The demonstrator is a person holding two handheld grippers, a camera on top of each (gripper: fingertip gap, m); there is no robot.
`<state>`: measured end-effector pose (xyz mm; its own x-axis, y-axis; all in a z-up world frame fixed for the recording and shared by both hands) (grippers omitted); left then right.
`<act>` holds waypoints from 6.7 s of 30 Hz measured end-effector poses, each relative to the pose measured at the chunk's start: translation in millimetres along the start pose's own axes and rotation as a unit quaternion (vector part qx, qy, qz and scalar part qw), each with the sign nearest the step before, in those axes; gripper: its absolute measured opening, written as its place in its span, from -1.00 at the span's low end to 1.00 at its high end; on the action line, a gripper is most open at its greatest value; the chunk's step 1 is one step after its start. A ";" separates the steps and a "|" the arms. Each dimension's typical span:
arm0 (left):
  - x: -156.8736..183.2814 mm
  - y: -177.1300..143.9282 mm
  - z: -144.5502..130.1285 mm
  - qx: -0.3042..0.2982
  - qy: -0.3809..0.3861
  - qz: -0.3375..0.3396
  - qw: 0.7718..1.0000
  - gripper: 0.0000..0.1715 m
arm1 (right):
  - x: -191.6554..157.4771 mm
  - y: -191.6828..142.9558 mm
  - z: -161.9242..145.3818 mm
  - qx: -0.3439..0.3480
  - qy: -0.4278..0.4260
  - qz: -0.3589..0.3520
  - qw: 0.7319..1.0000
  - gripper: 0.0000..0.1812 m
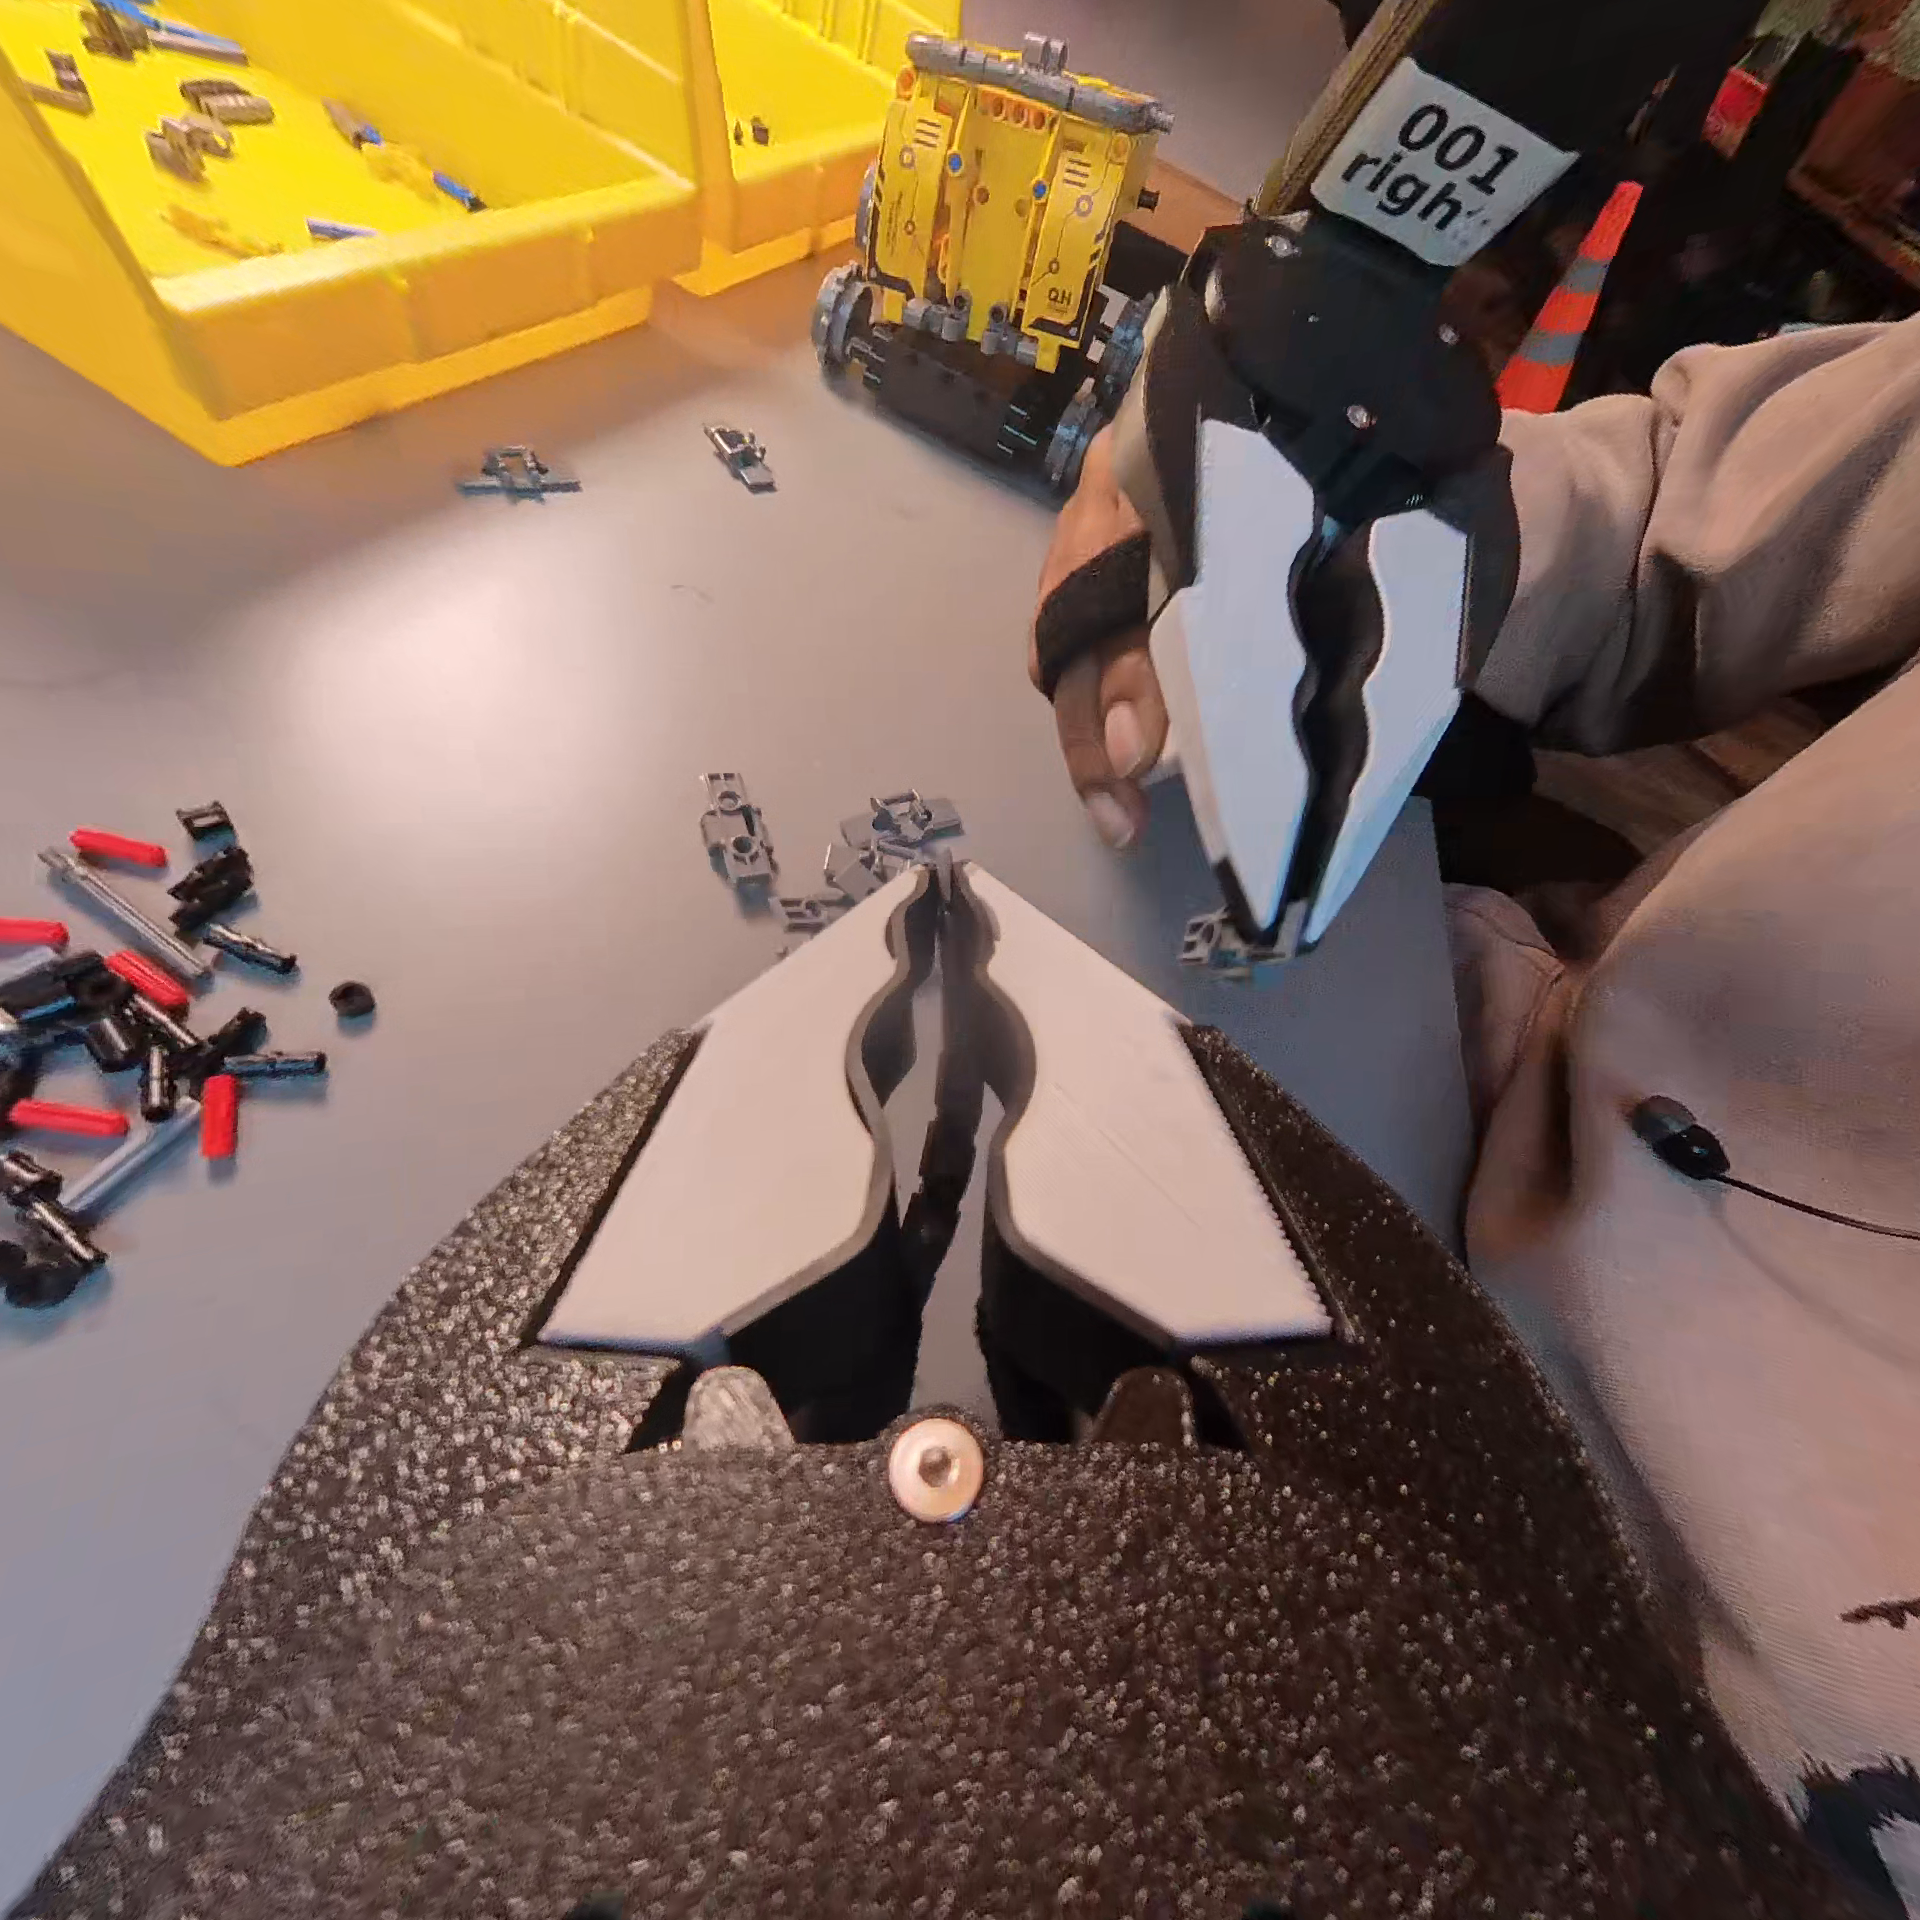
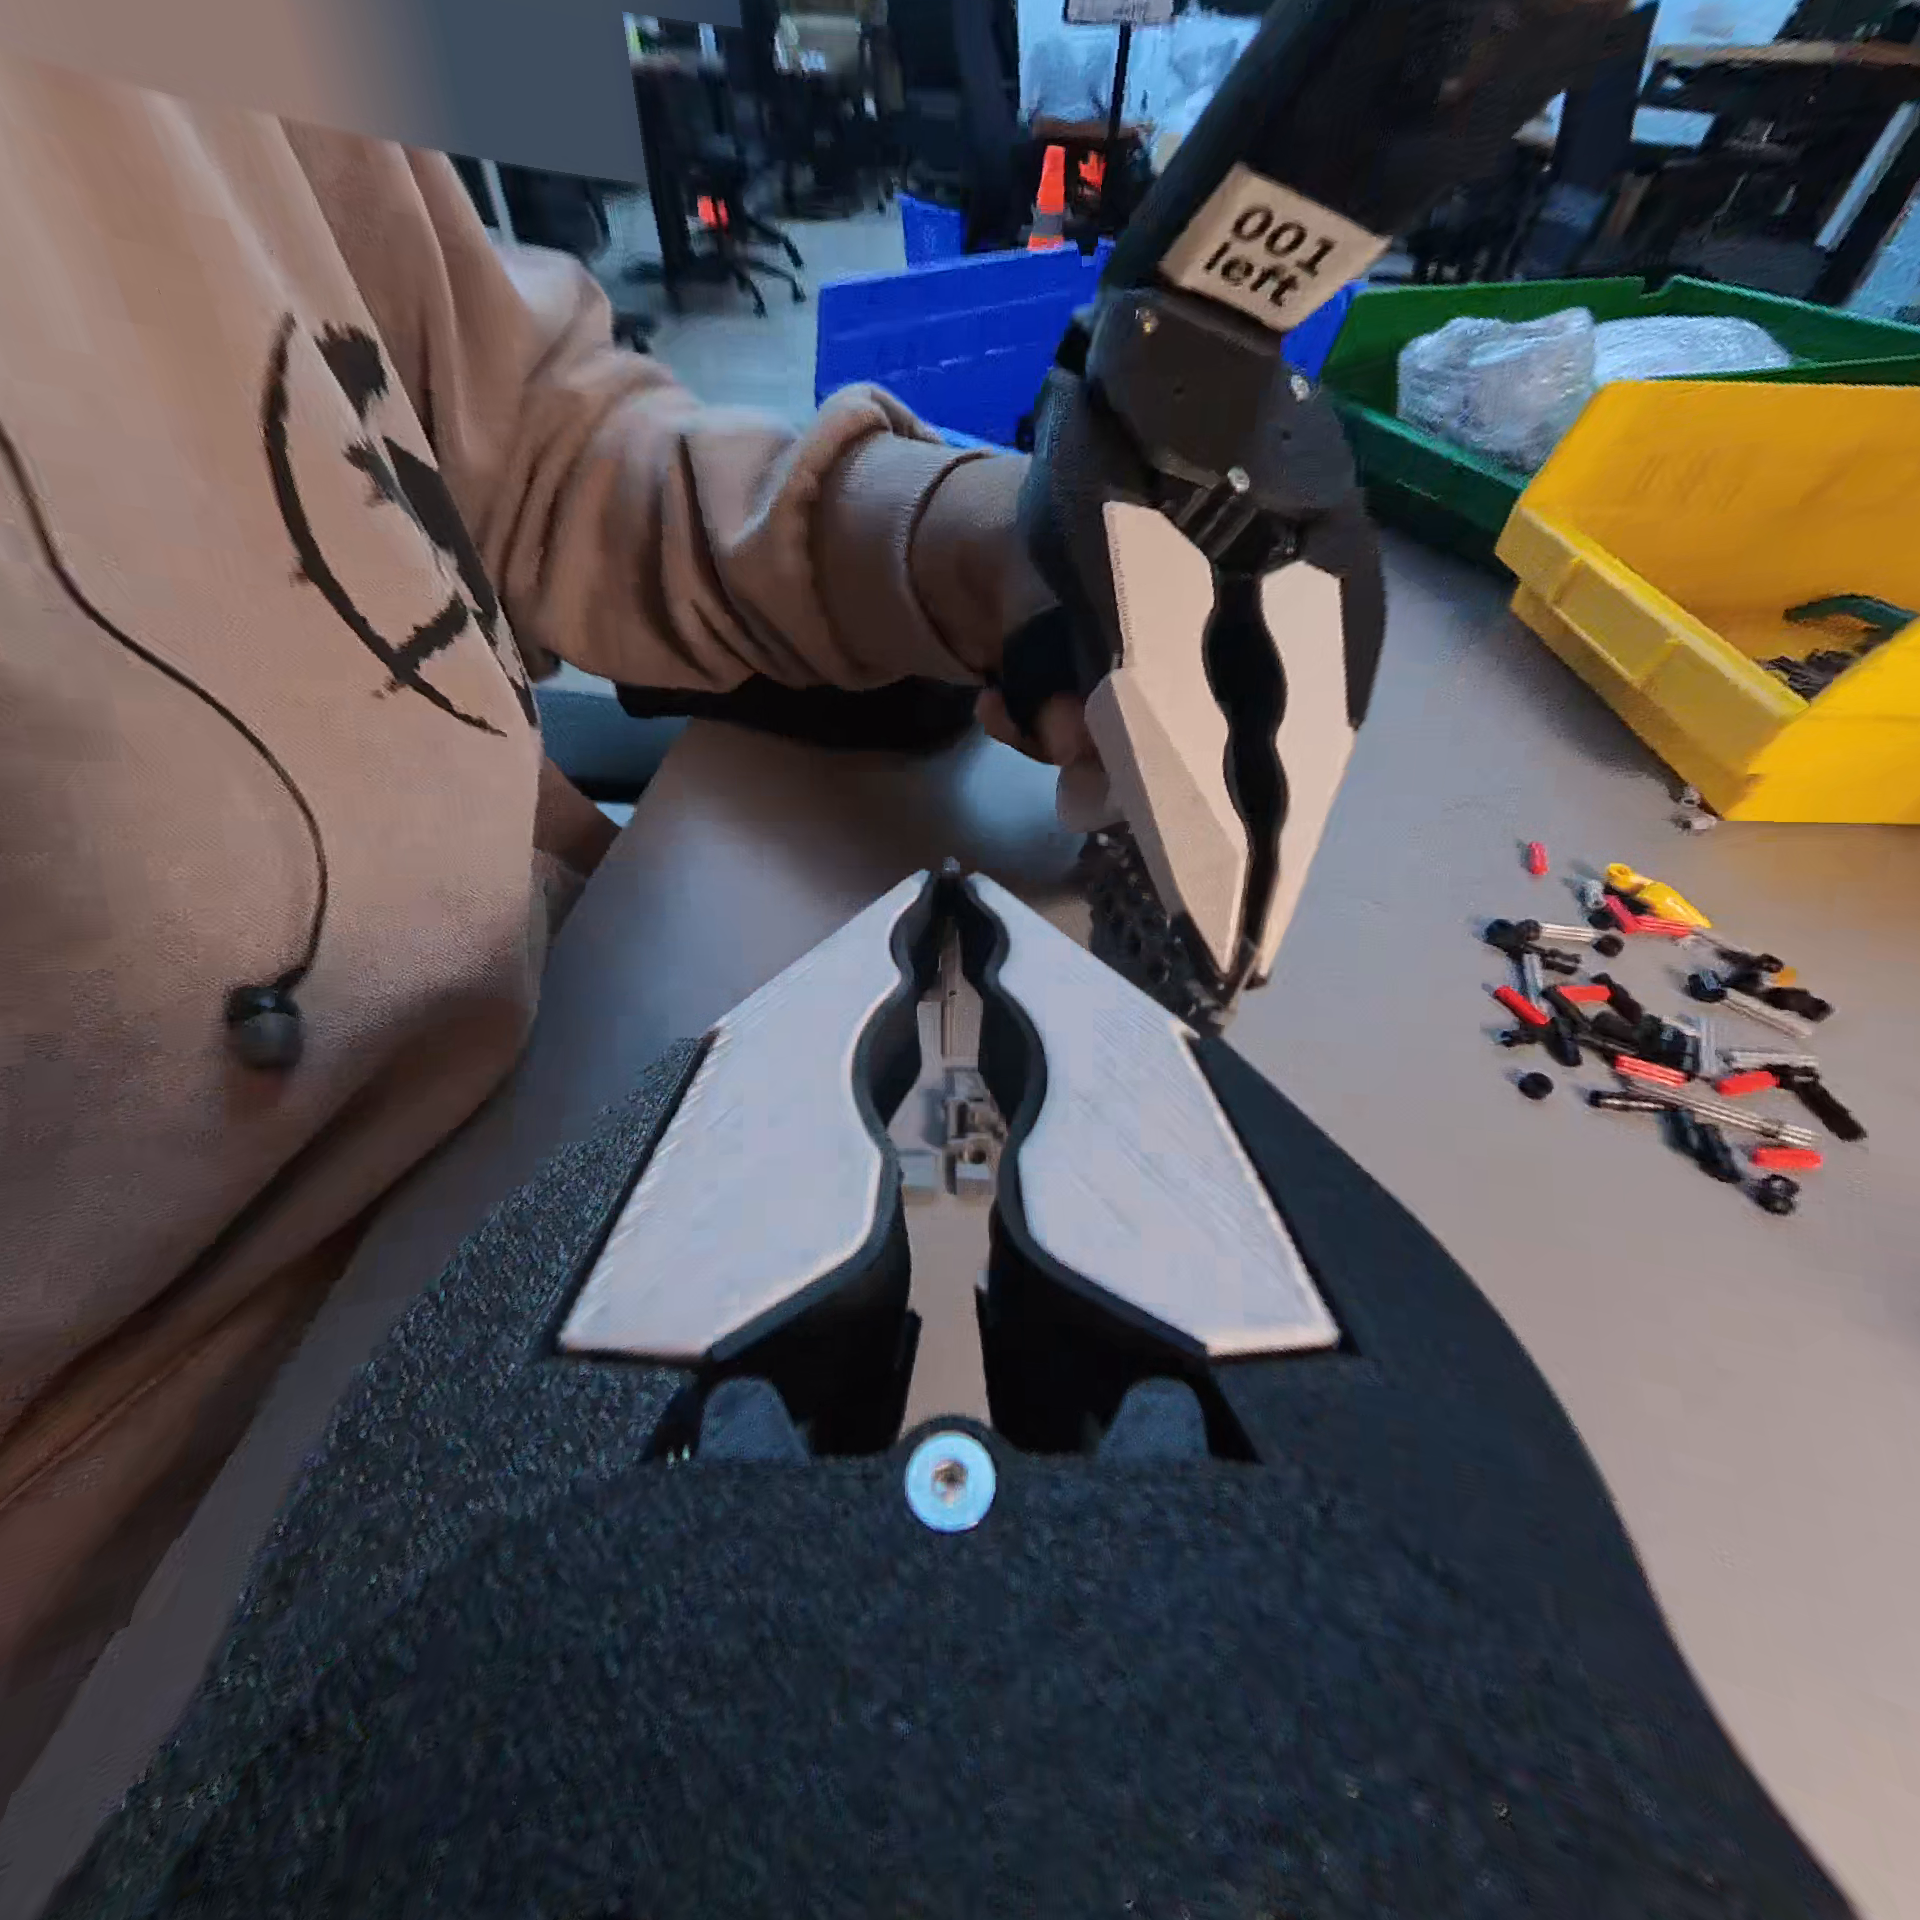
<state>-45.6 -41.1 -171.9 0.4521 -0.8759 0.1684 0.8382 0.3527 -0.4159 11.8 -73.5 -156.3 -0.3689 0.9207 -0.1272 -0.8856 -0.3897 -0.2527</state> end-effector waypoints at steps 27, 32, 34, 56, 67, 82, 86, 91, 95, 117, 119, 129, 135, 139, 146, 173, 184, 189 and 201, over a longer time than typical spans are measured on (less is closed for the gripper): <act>7.8 -6.7 7.2 0.066 -0.021 -0.061 0.996 -0.91 | 39.6 -6.3 -11.9 0.016 0.091 -0.102 0.990 -0.92; 7.0 -9.2 7.3 0.067 -0.022 -0.062 0.996 -0.93 | 43.4 -14.9 -8.0 0.043 0.118 -0.095 0.987 -0.93; 6.5 -9.1 7.3 0.068 -0.021 -0.060 0.996 -0.96 | 42.8 -14.6 -8.4 0.045 0.123 -0.091 0.987 -0.93; 18.0 -0.2 -1.5 0.031 -0.007 -0.088 0.996 -0.97 | 37.8 -11.2 -9.1 0.050 0.146 -0.058 0.986 -0.94; 19.2 0.9 -0.6 0.039 -0.006 -0.088 0.995 -0.97 | 34.5 -10.5 -9.2 0.045 0.145 -0.051 0.987 -0.99; 20.5 -3.5 -0.7 0.043 -0.089 -0.129 0.987 -0.98 | 19.2 -5.1 -2.7 0.009 -0.083 -0.146 0.986 -1.00; -8.3 -4.4 -7.6 0.029 -0.090 -0.037 0.995 -0.99 | -16.8 9.4 0.5 0.016 -0.118 -0.060 0.991 -1.00; 1.0 -15.2 8.8 0.064 -0.064 -0.053 0.994 -0.98 | -16.1 15.0 18.7 0.017 -0.168 -0.090 0.982 -1.00; -5.2 -13.4 6.3 0.067 -0.082 -0.052 0.993 -0.98 | -1.6 -2.9 11.7 0.053 -0.035 -0.053 0.997 -1.00; 7.3 -7.9 5.1 0.081 -0.083 -0.106 0.988 -0.97 | 39.0 -4.6 -11.0 0.023 0.115 -0.101 0.988 -0.83; 8.7 -6.9 5.2 0.081 -0.077 -0.107 0.988 -0.97 | 38.7 -3.9 -11.6 0.022 0.120 -0.097 0.988 -0.85; 20.6 -7.6 7.0 0.084 -0.052 -0.143 0.985 -0.82 | 33.6 -7.8 -7.6 0.040 0.137 -0.065 0.988 -0.94; 17.1 -4.4 -1.6 0.052 -0.032 -0.121 0.991 -0.90 | 35.7 -12.5 -3.2 0.062 0.157 -0.058 0.984 -0.94; 14.9 -7.1 1.1 0.063 -0.037 -0.119 0.990 -0.90 | 37.0 -14.1 -3.2 0.064 0.161 -0.059 0.983 -0.94; 12.6 -10.1 3.6 0.075 -0.043 -0.116 0.989 -0.97 | 37.2 -14.0 -4.1 0.064 0.166 -0.056 0.982 -0.94; 29.5 -2.7 -2.8 0.037 -0.050 -0.159 0.985 -0.97 | 24.4 -9.3 -3.9 0.047 0.159 -0.016 0.986 -1.00; 33.3 -2.4 -2.6 0.055 -0.121 -0.218 0.967 -0.96 | 8.1 -9.4 2.7 0.042 0.090 -0.008 0.995 -1.00; 32.5 2.4 -8.2 0.040 -0.129 -0.210 0.968 -0.96 | 7.4 -8.5 -4.7 0.017 0.073 -0.018 0.997 -1.00; 2.6 -0.2 -5.8 0.015 -0.088 -0.101 0.991 -0.98 | -29.7 24.5 -14.2 -0.052 -0.036 0.024 0.998 -1.00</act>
<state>-46.4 -45.3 -176.6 0.3176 -0.8598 0.3999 0.9246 0.1871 -0.3319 5.2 -110.7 -172.4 -0.4329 0.8985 -0.0725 -0.8340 -0.4297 -0.3462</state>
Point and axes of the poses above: each gripper's, where its closed fingertips meet, y out along the fingers, z out of its top, x = y × z across the jaws, the point moved 3 cm from there along -y, back along the fingers, and after that the axes turned 9 degrees about y, right-handed, at the moved point
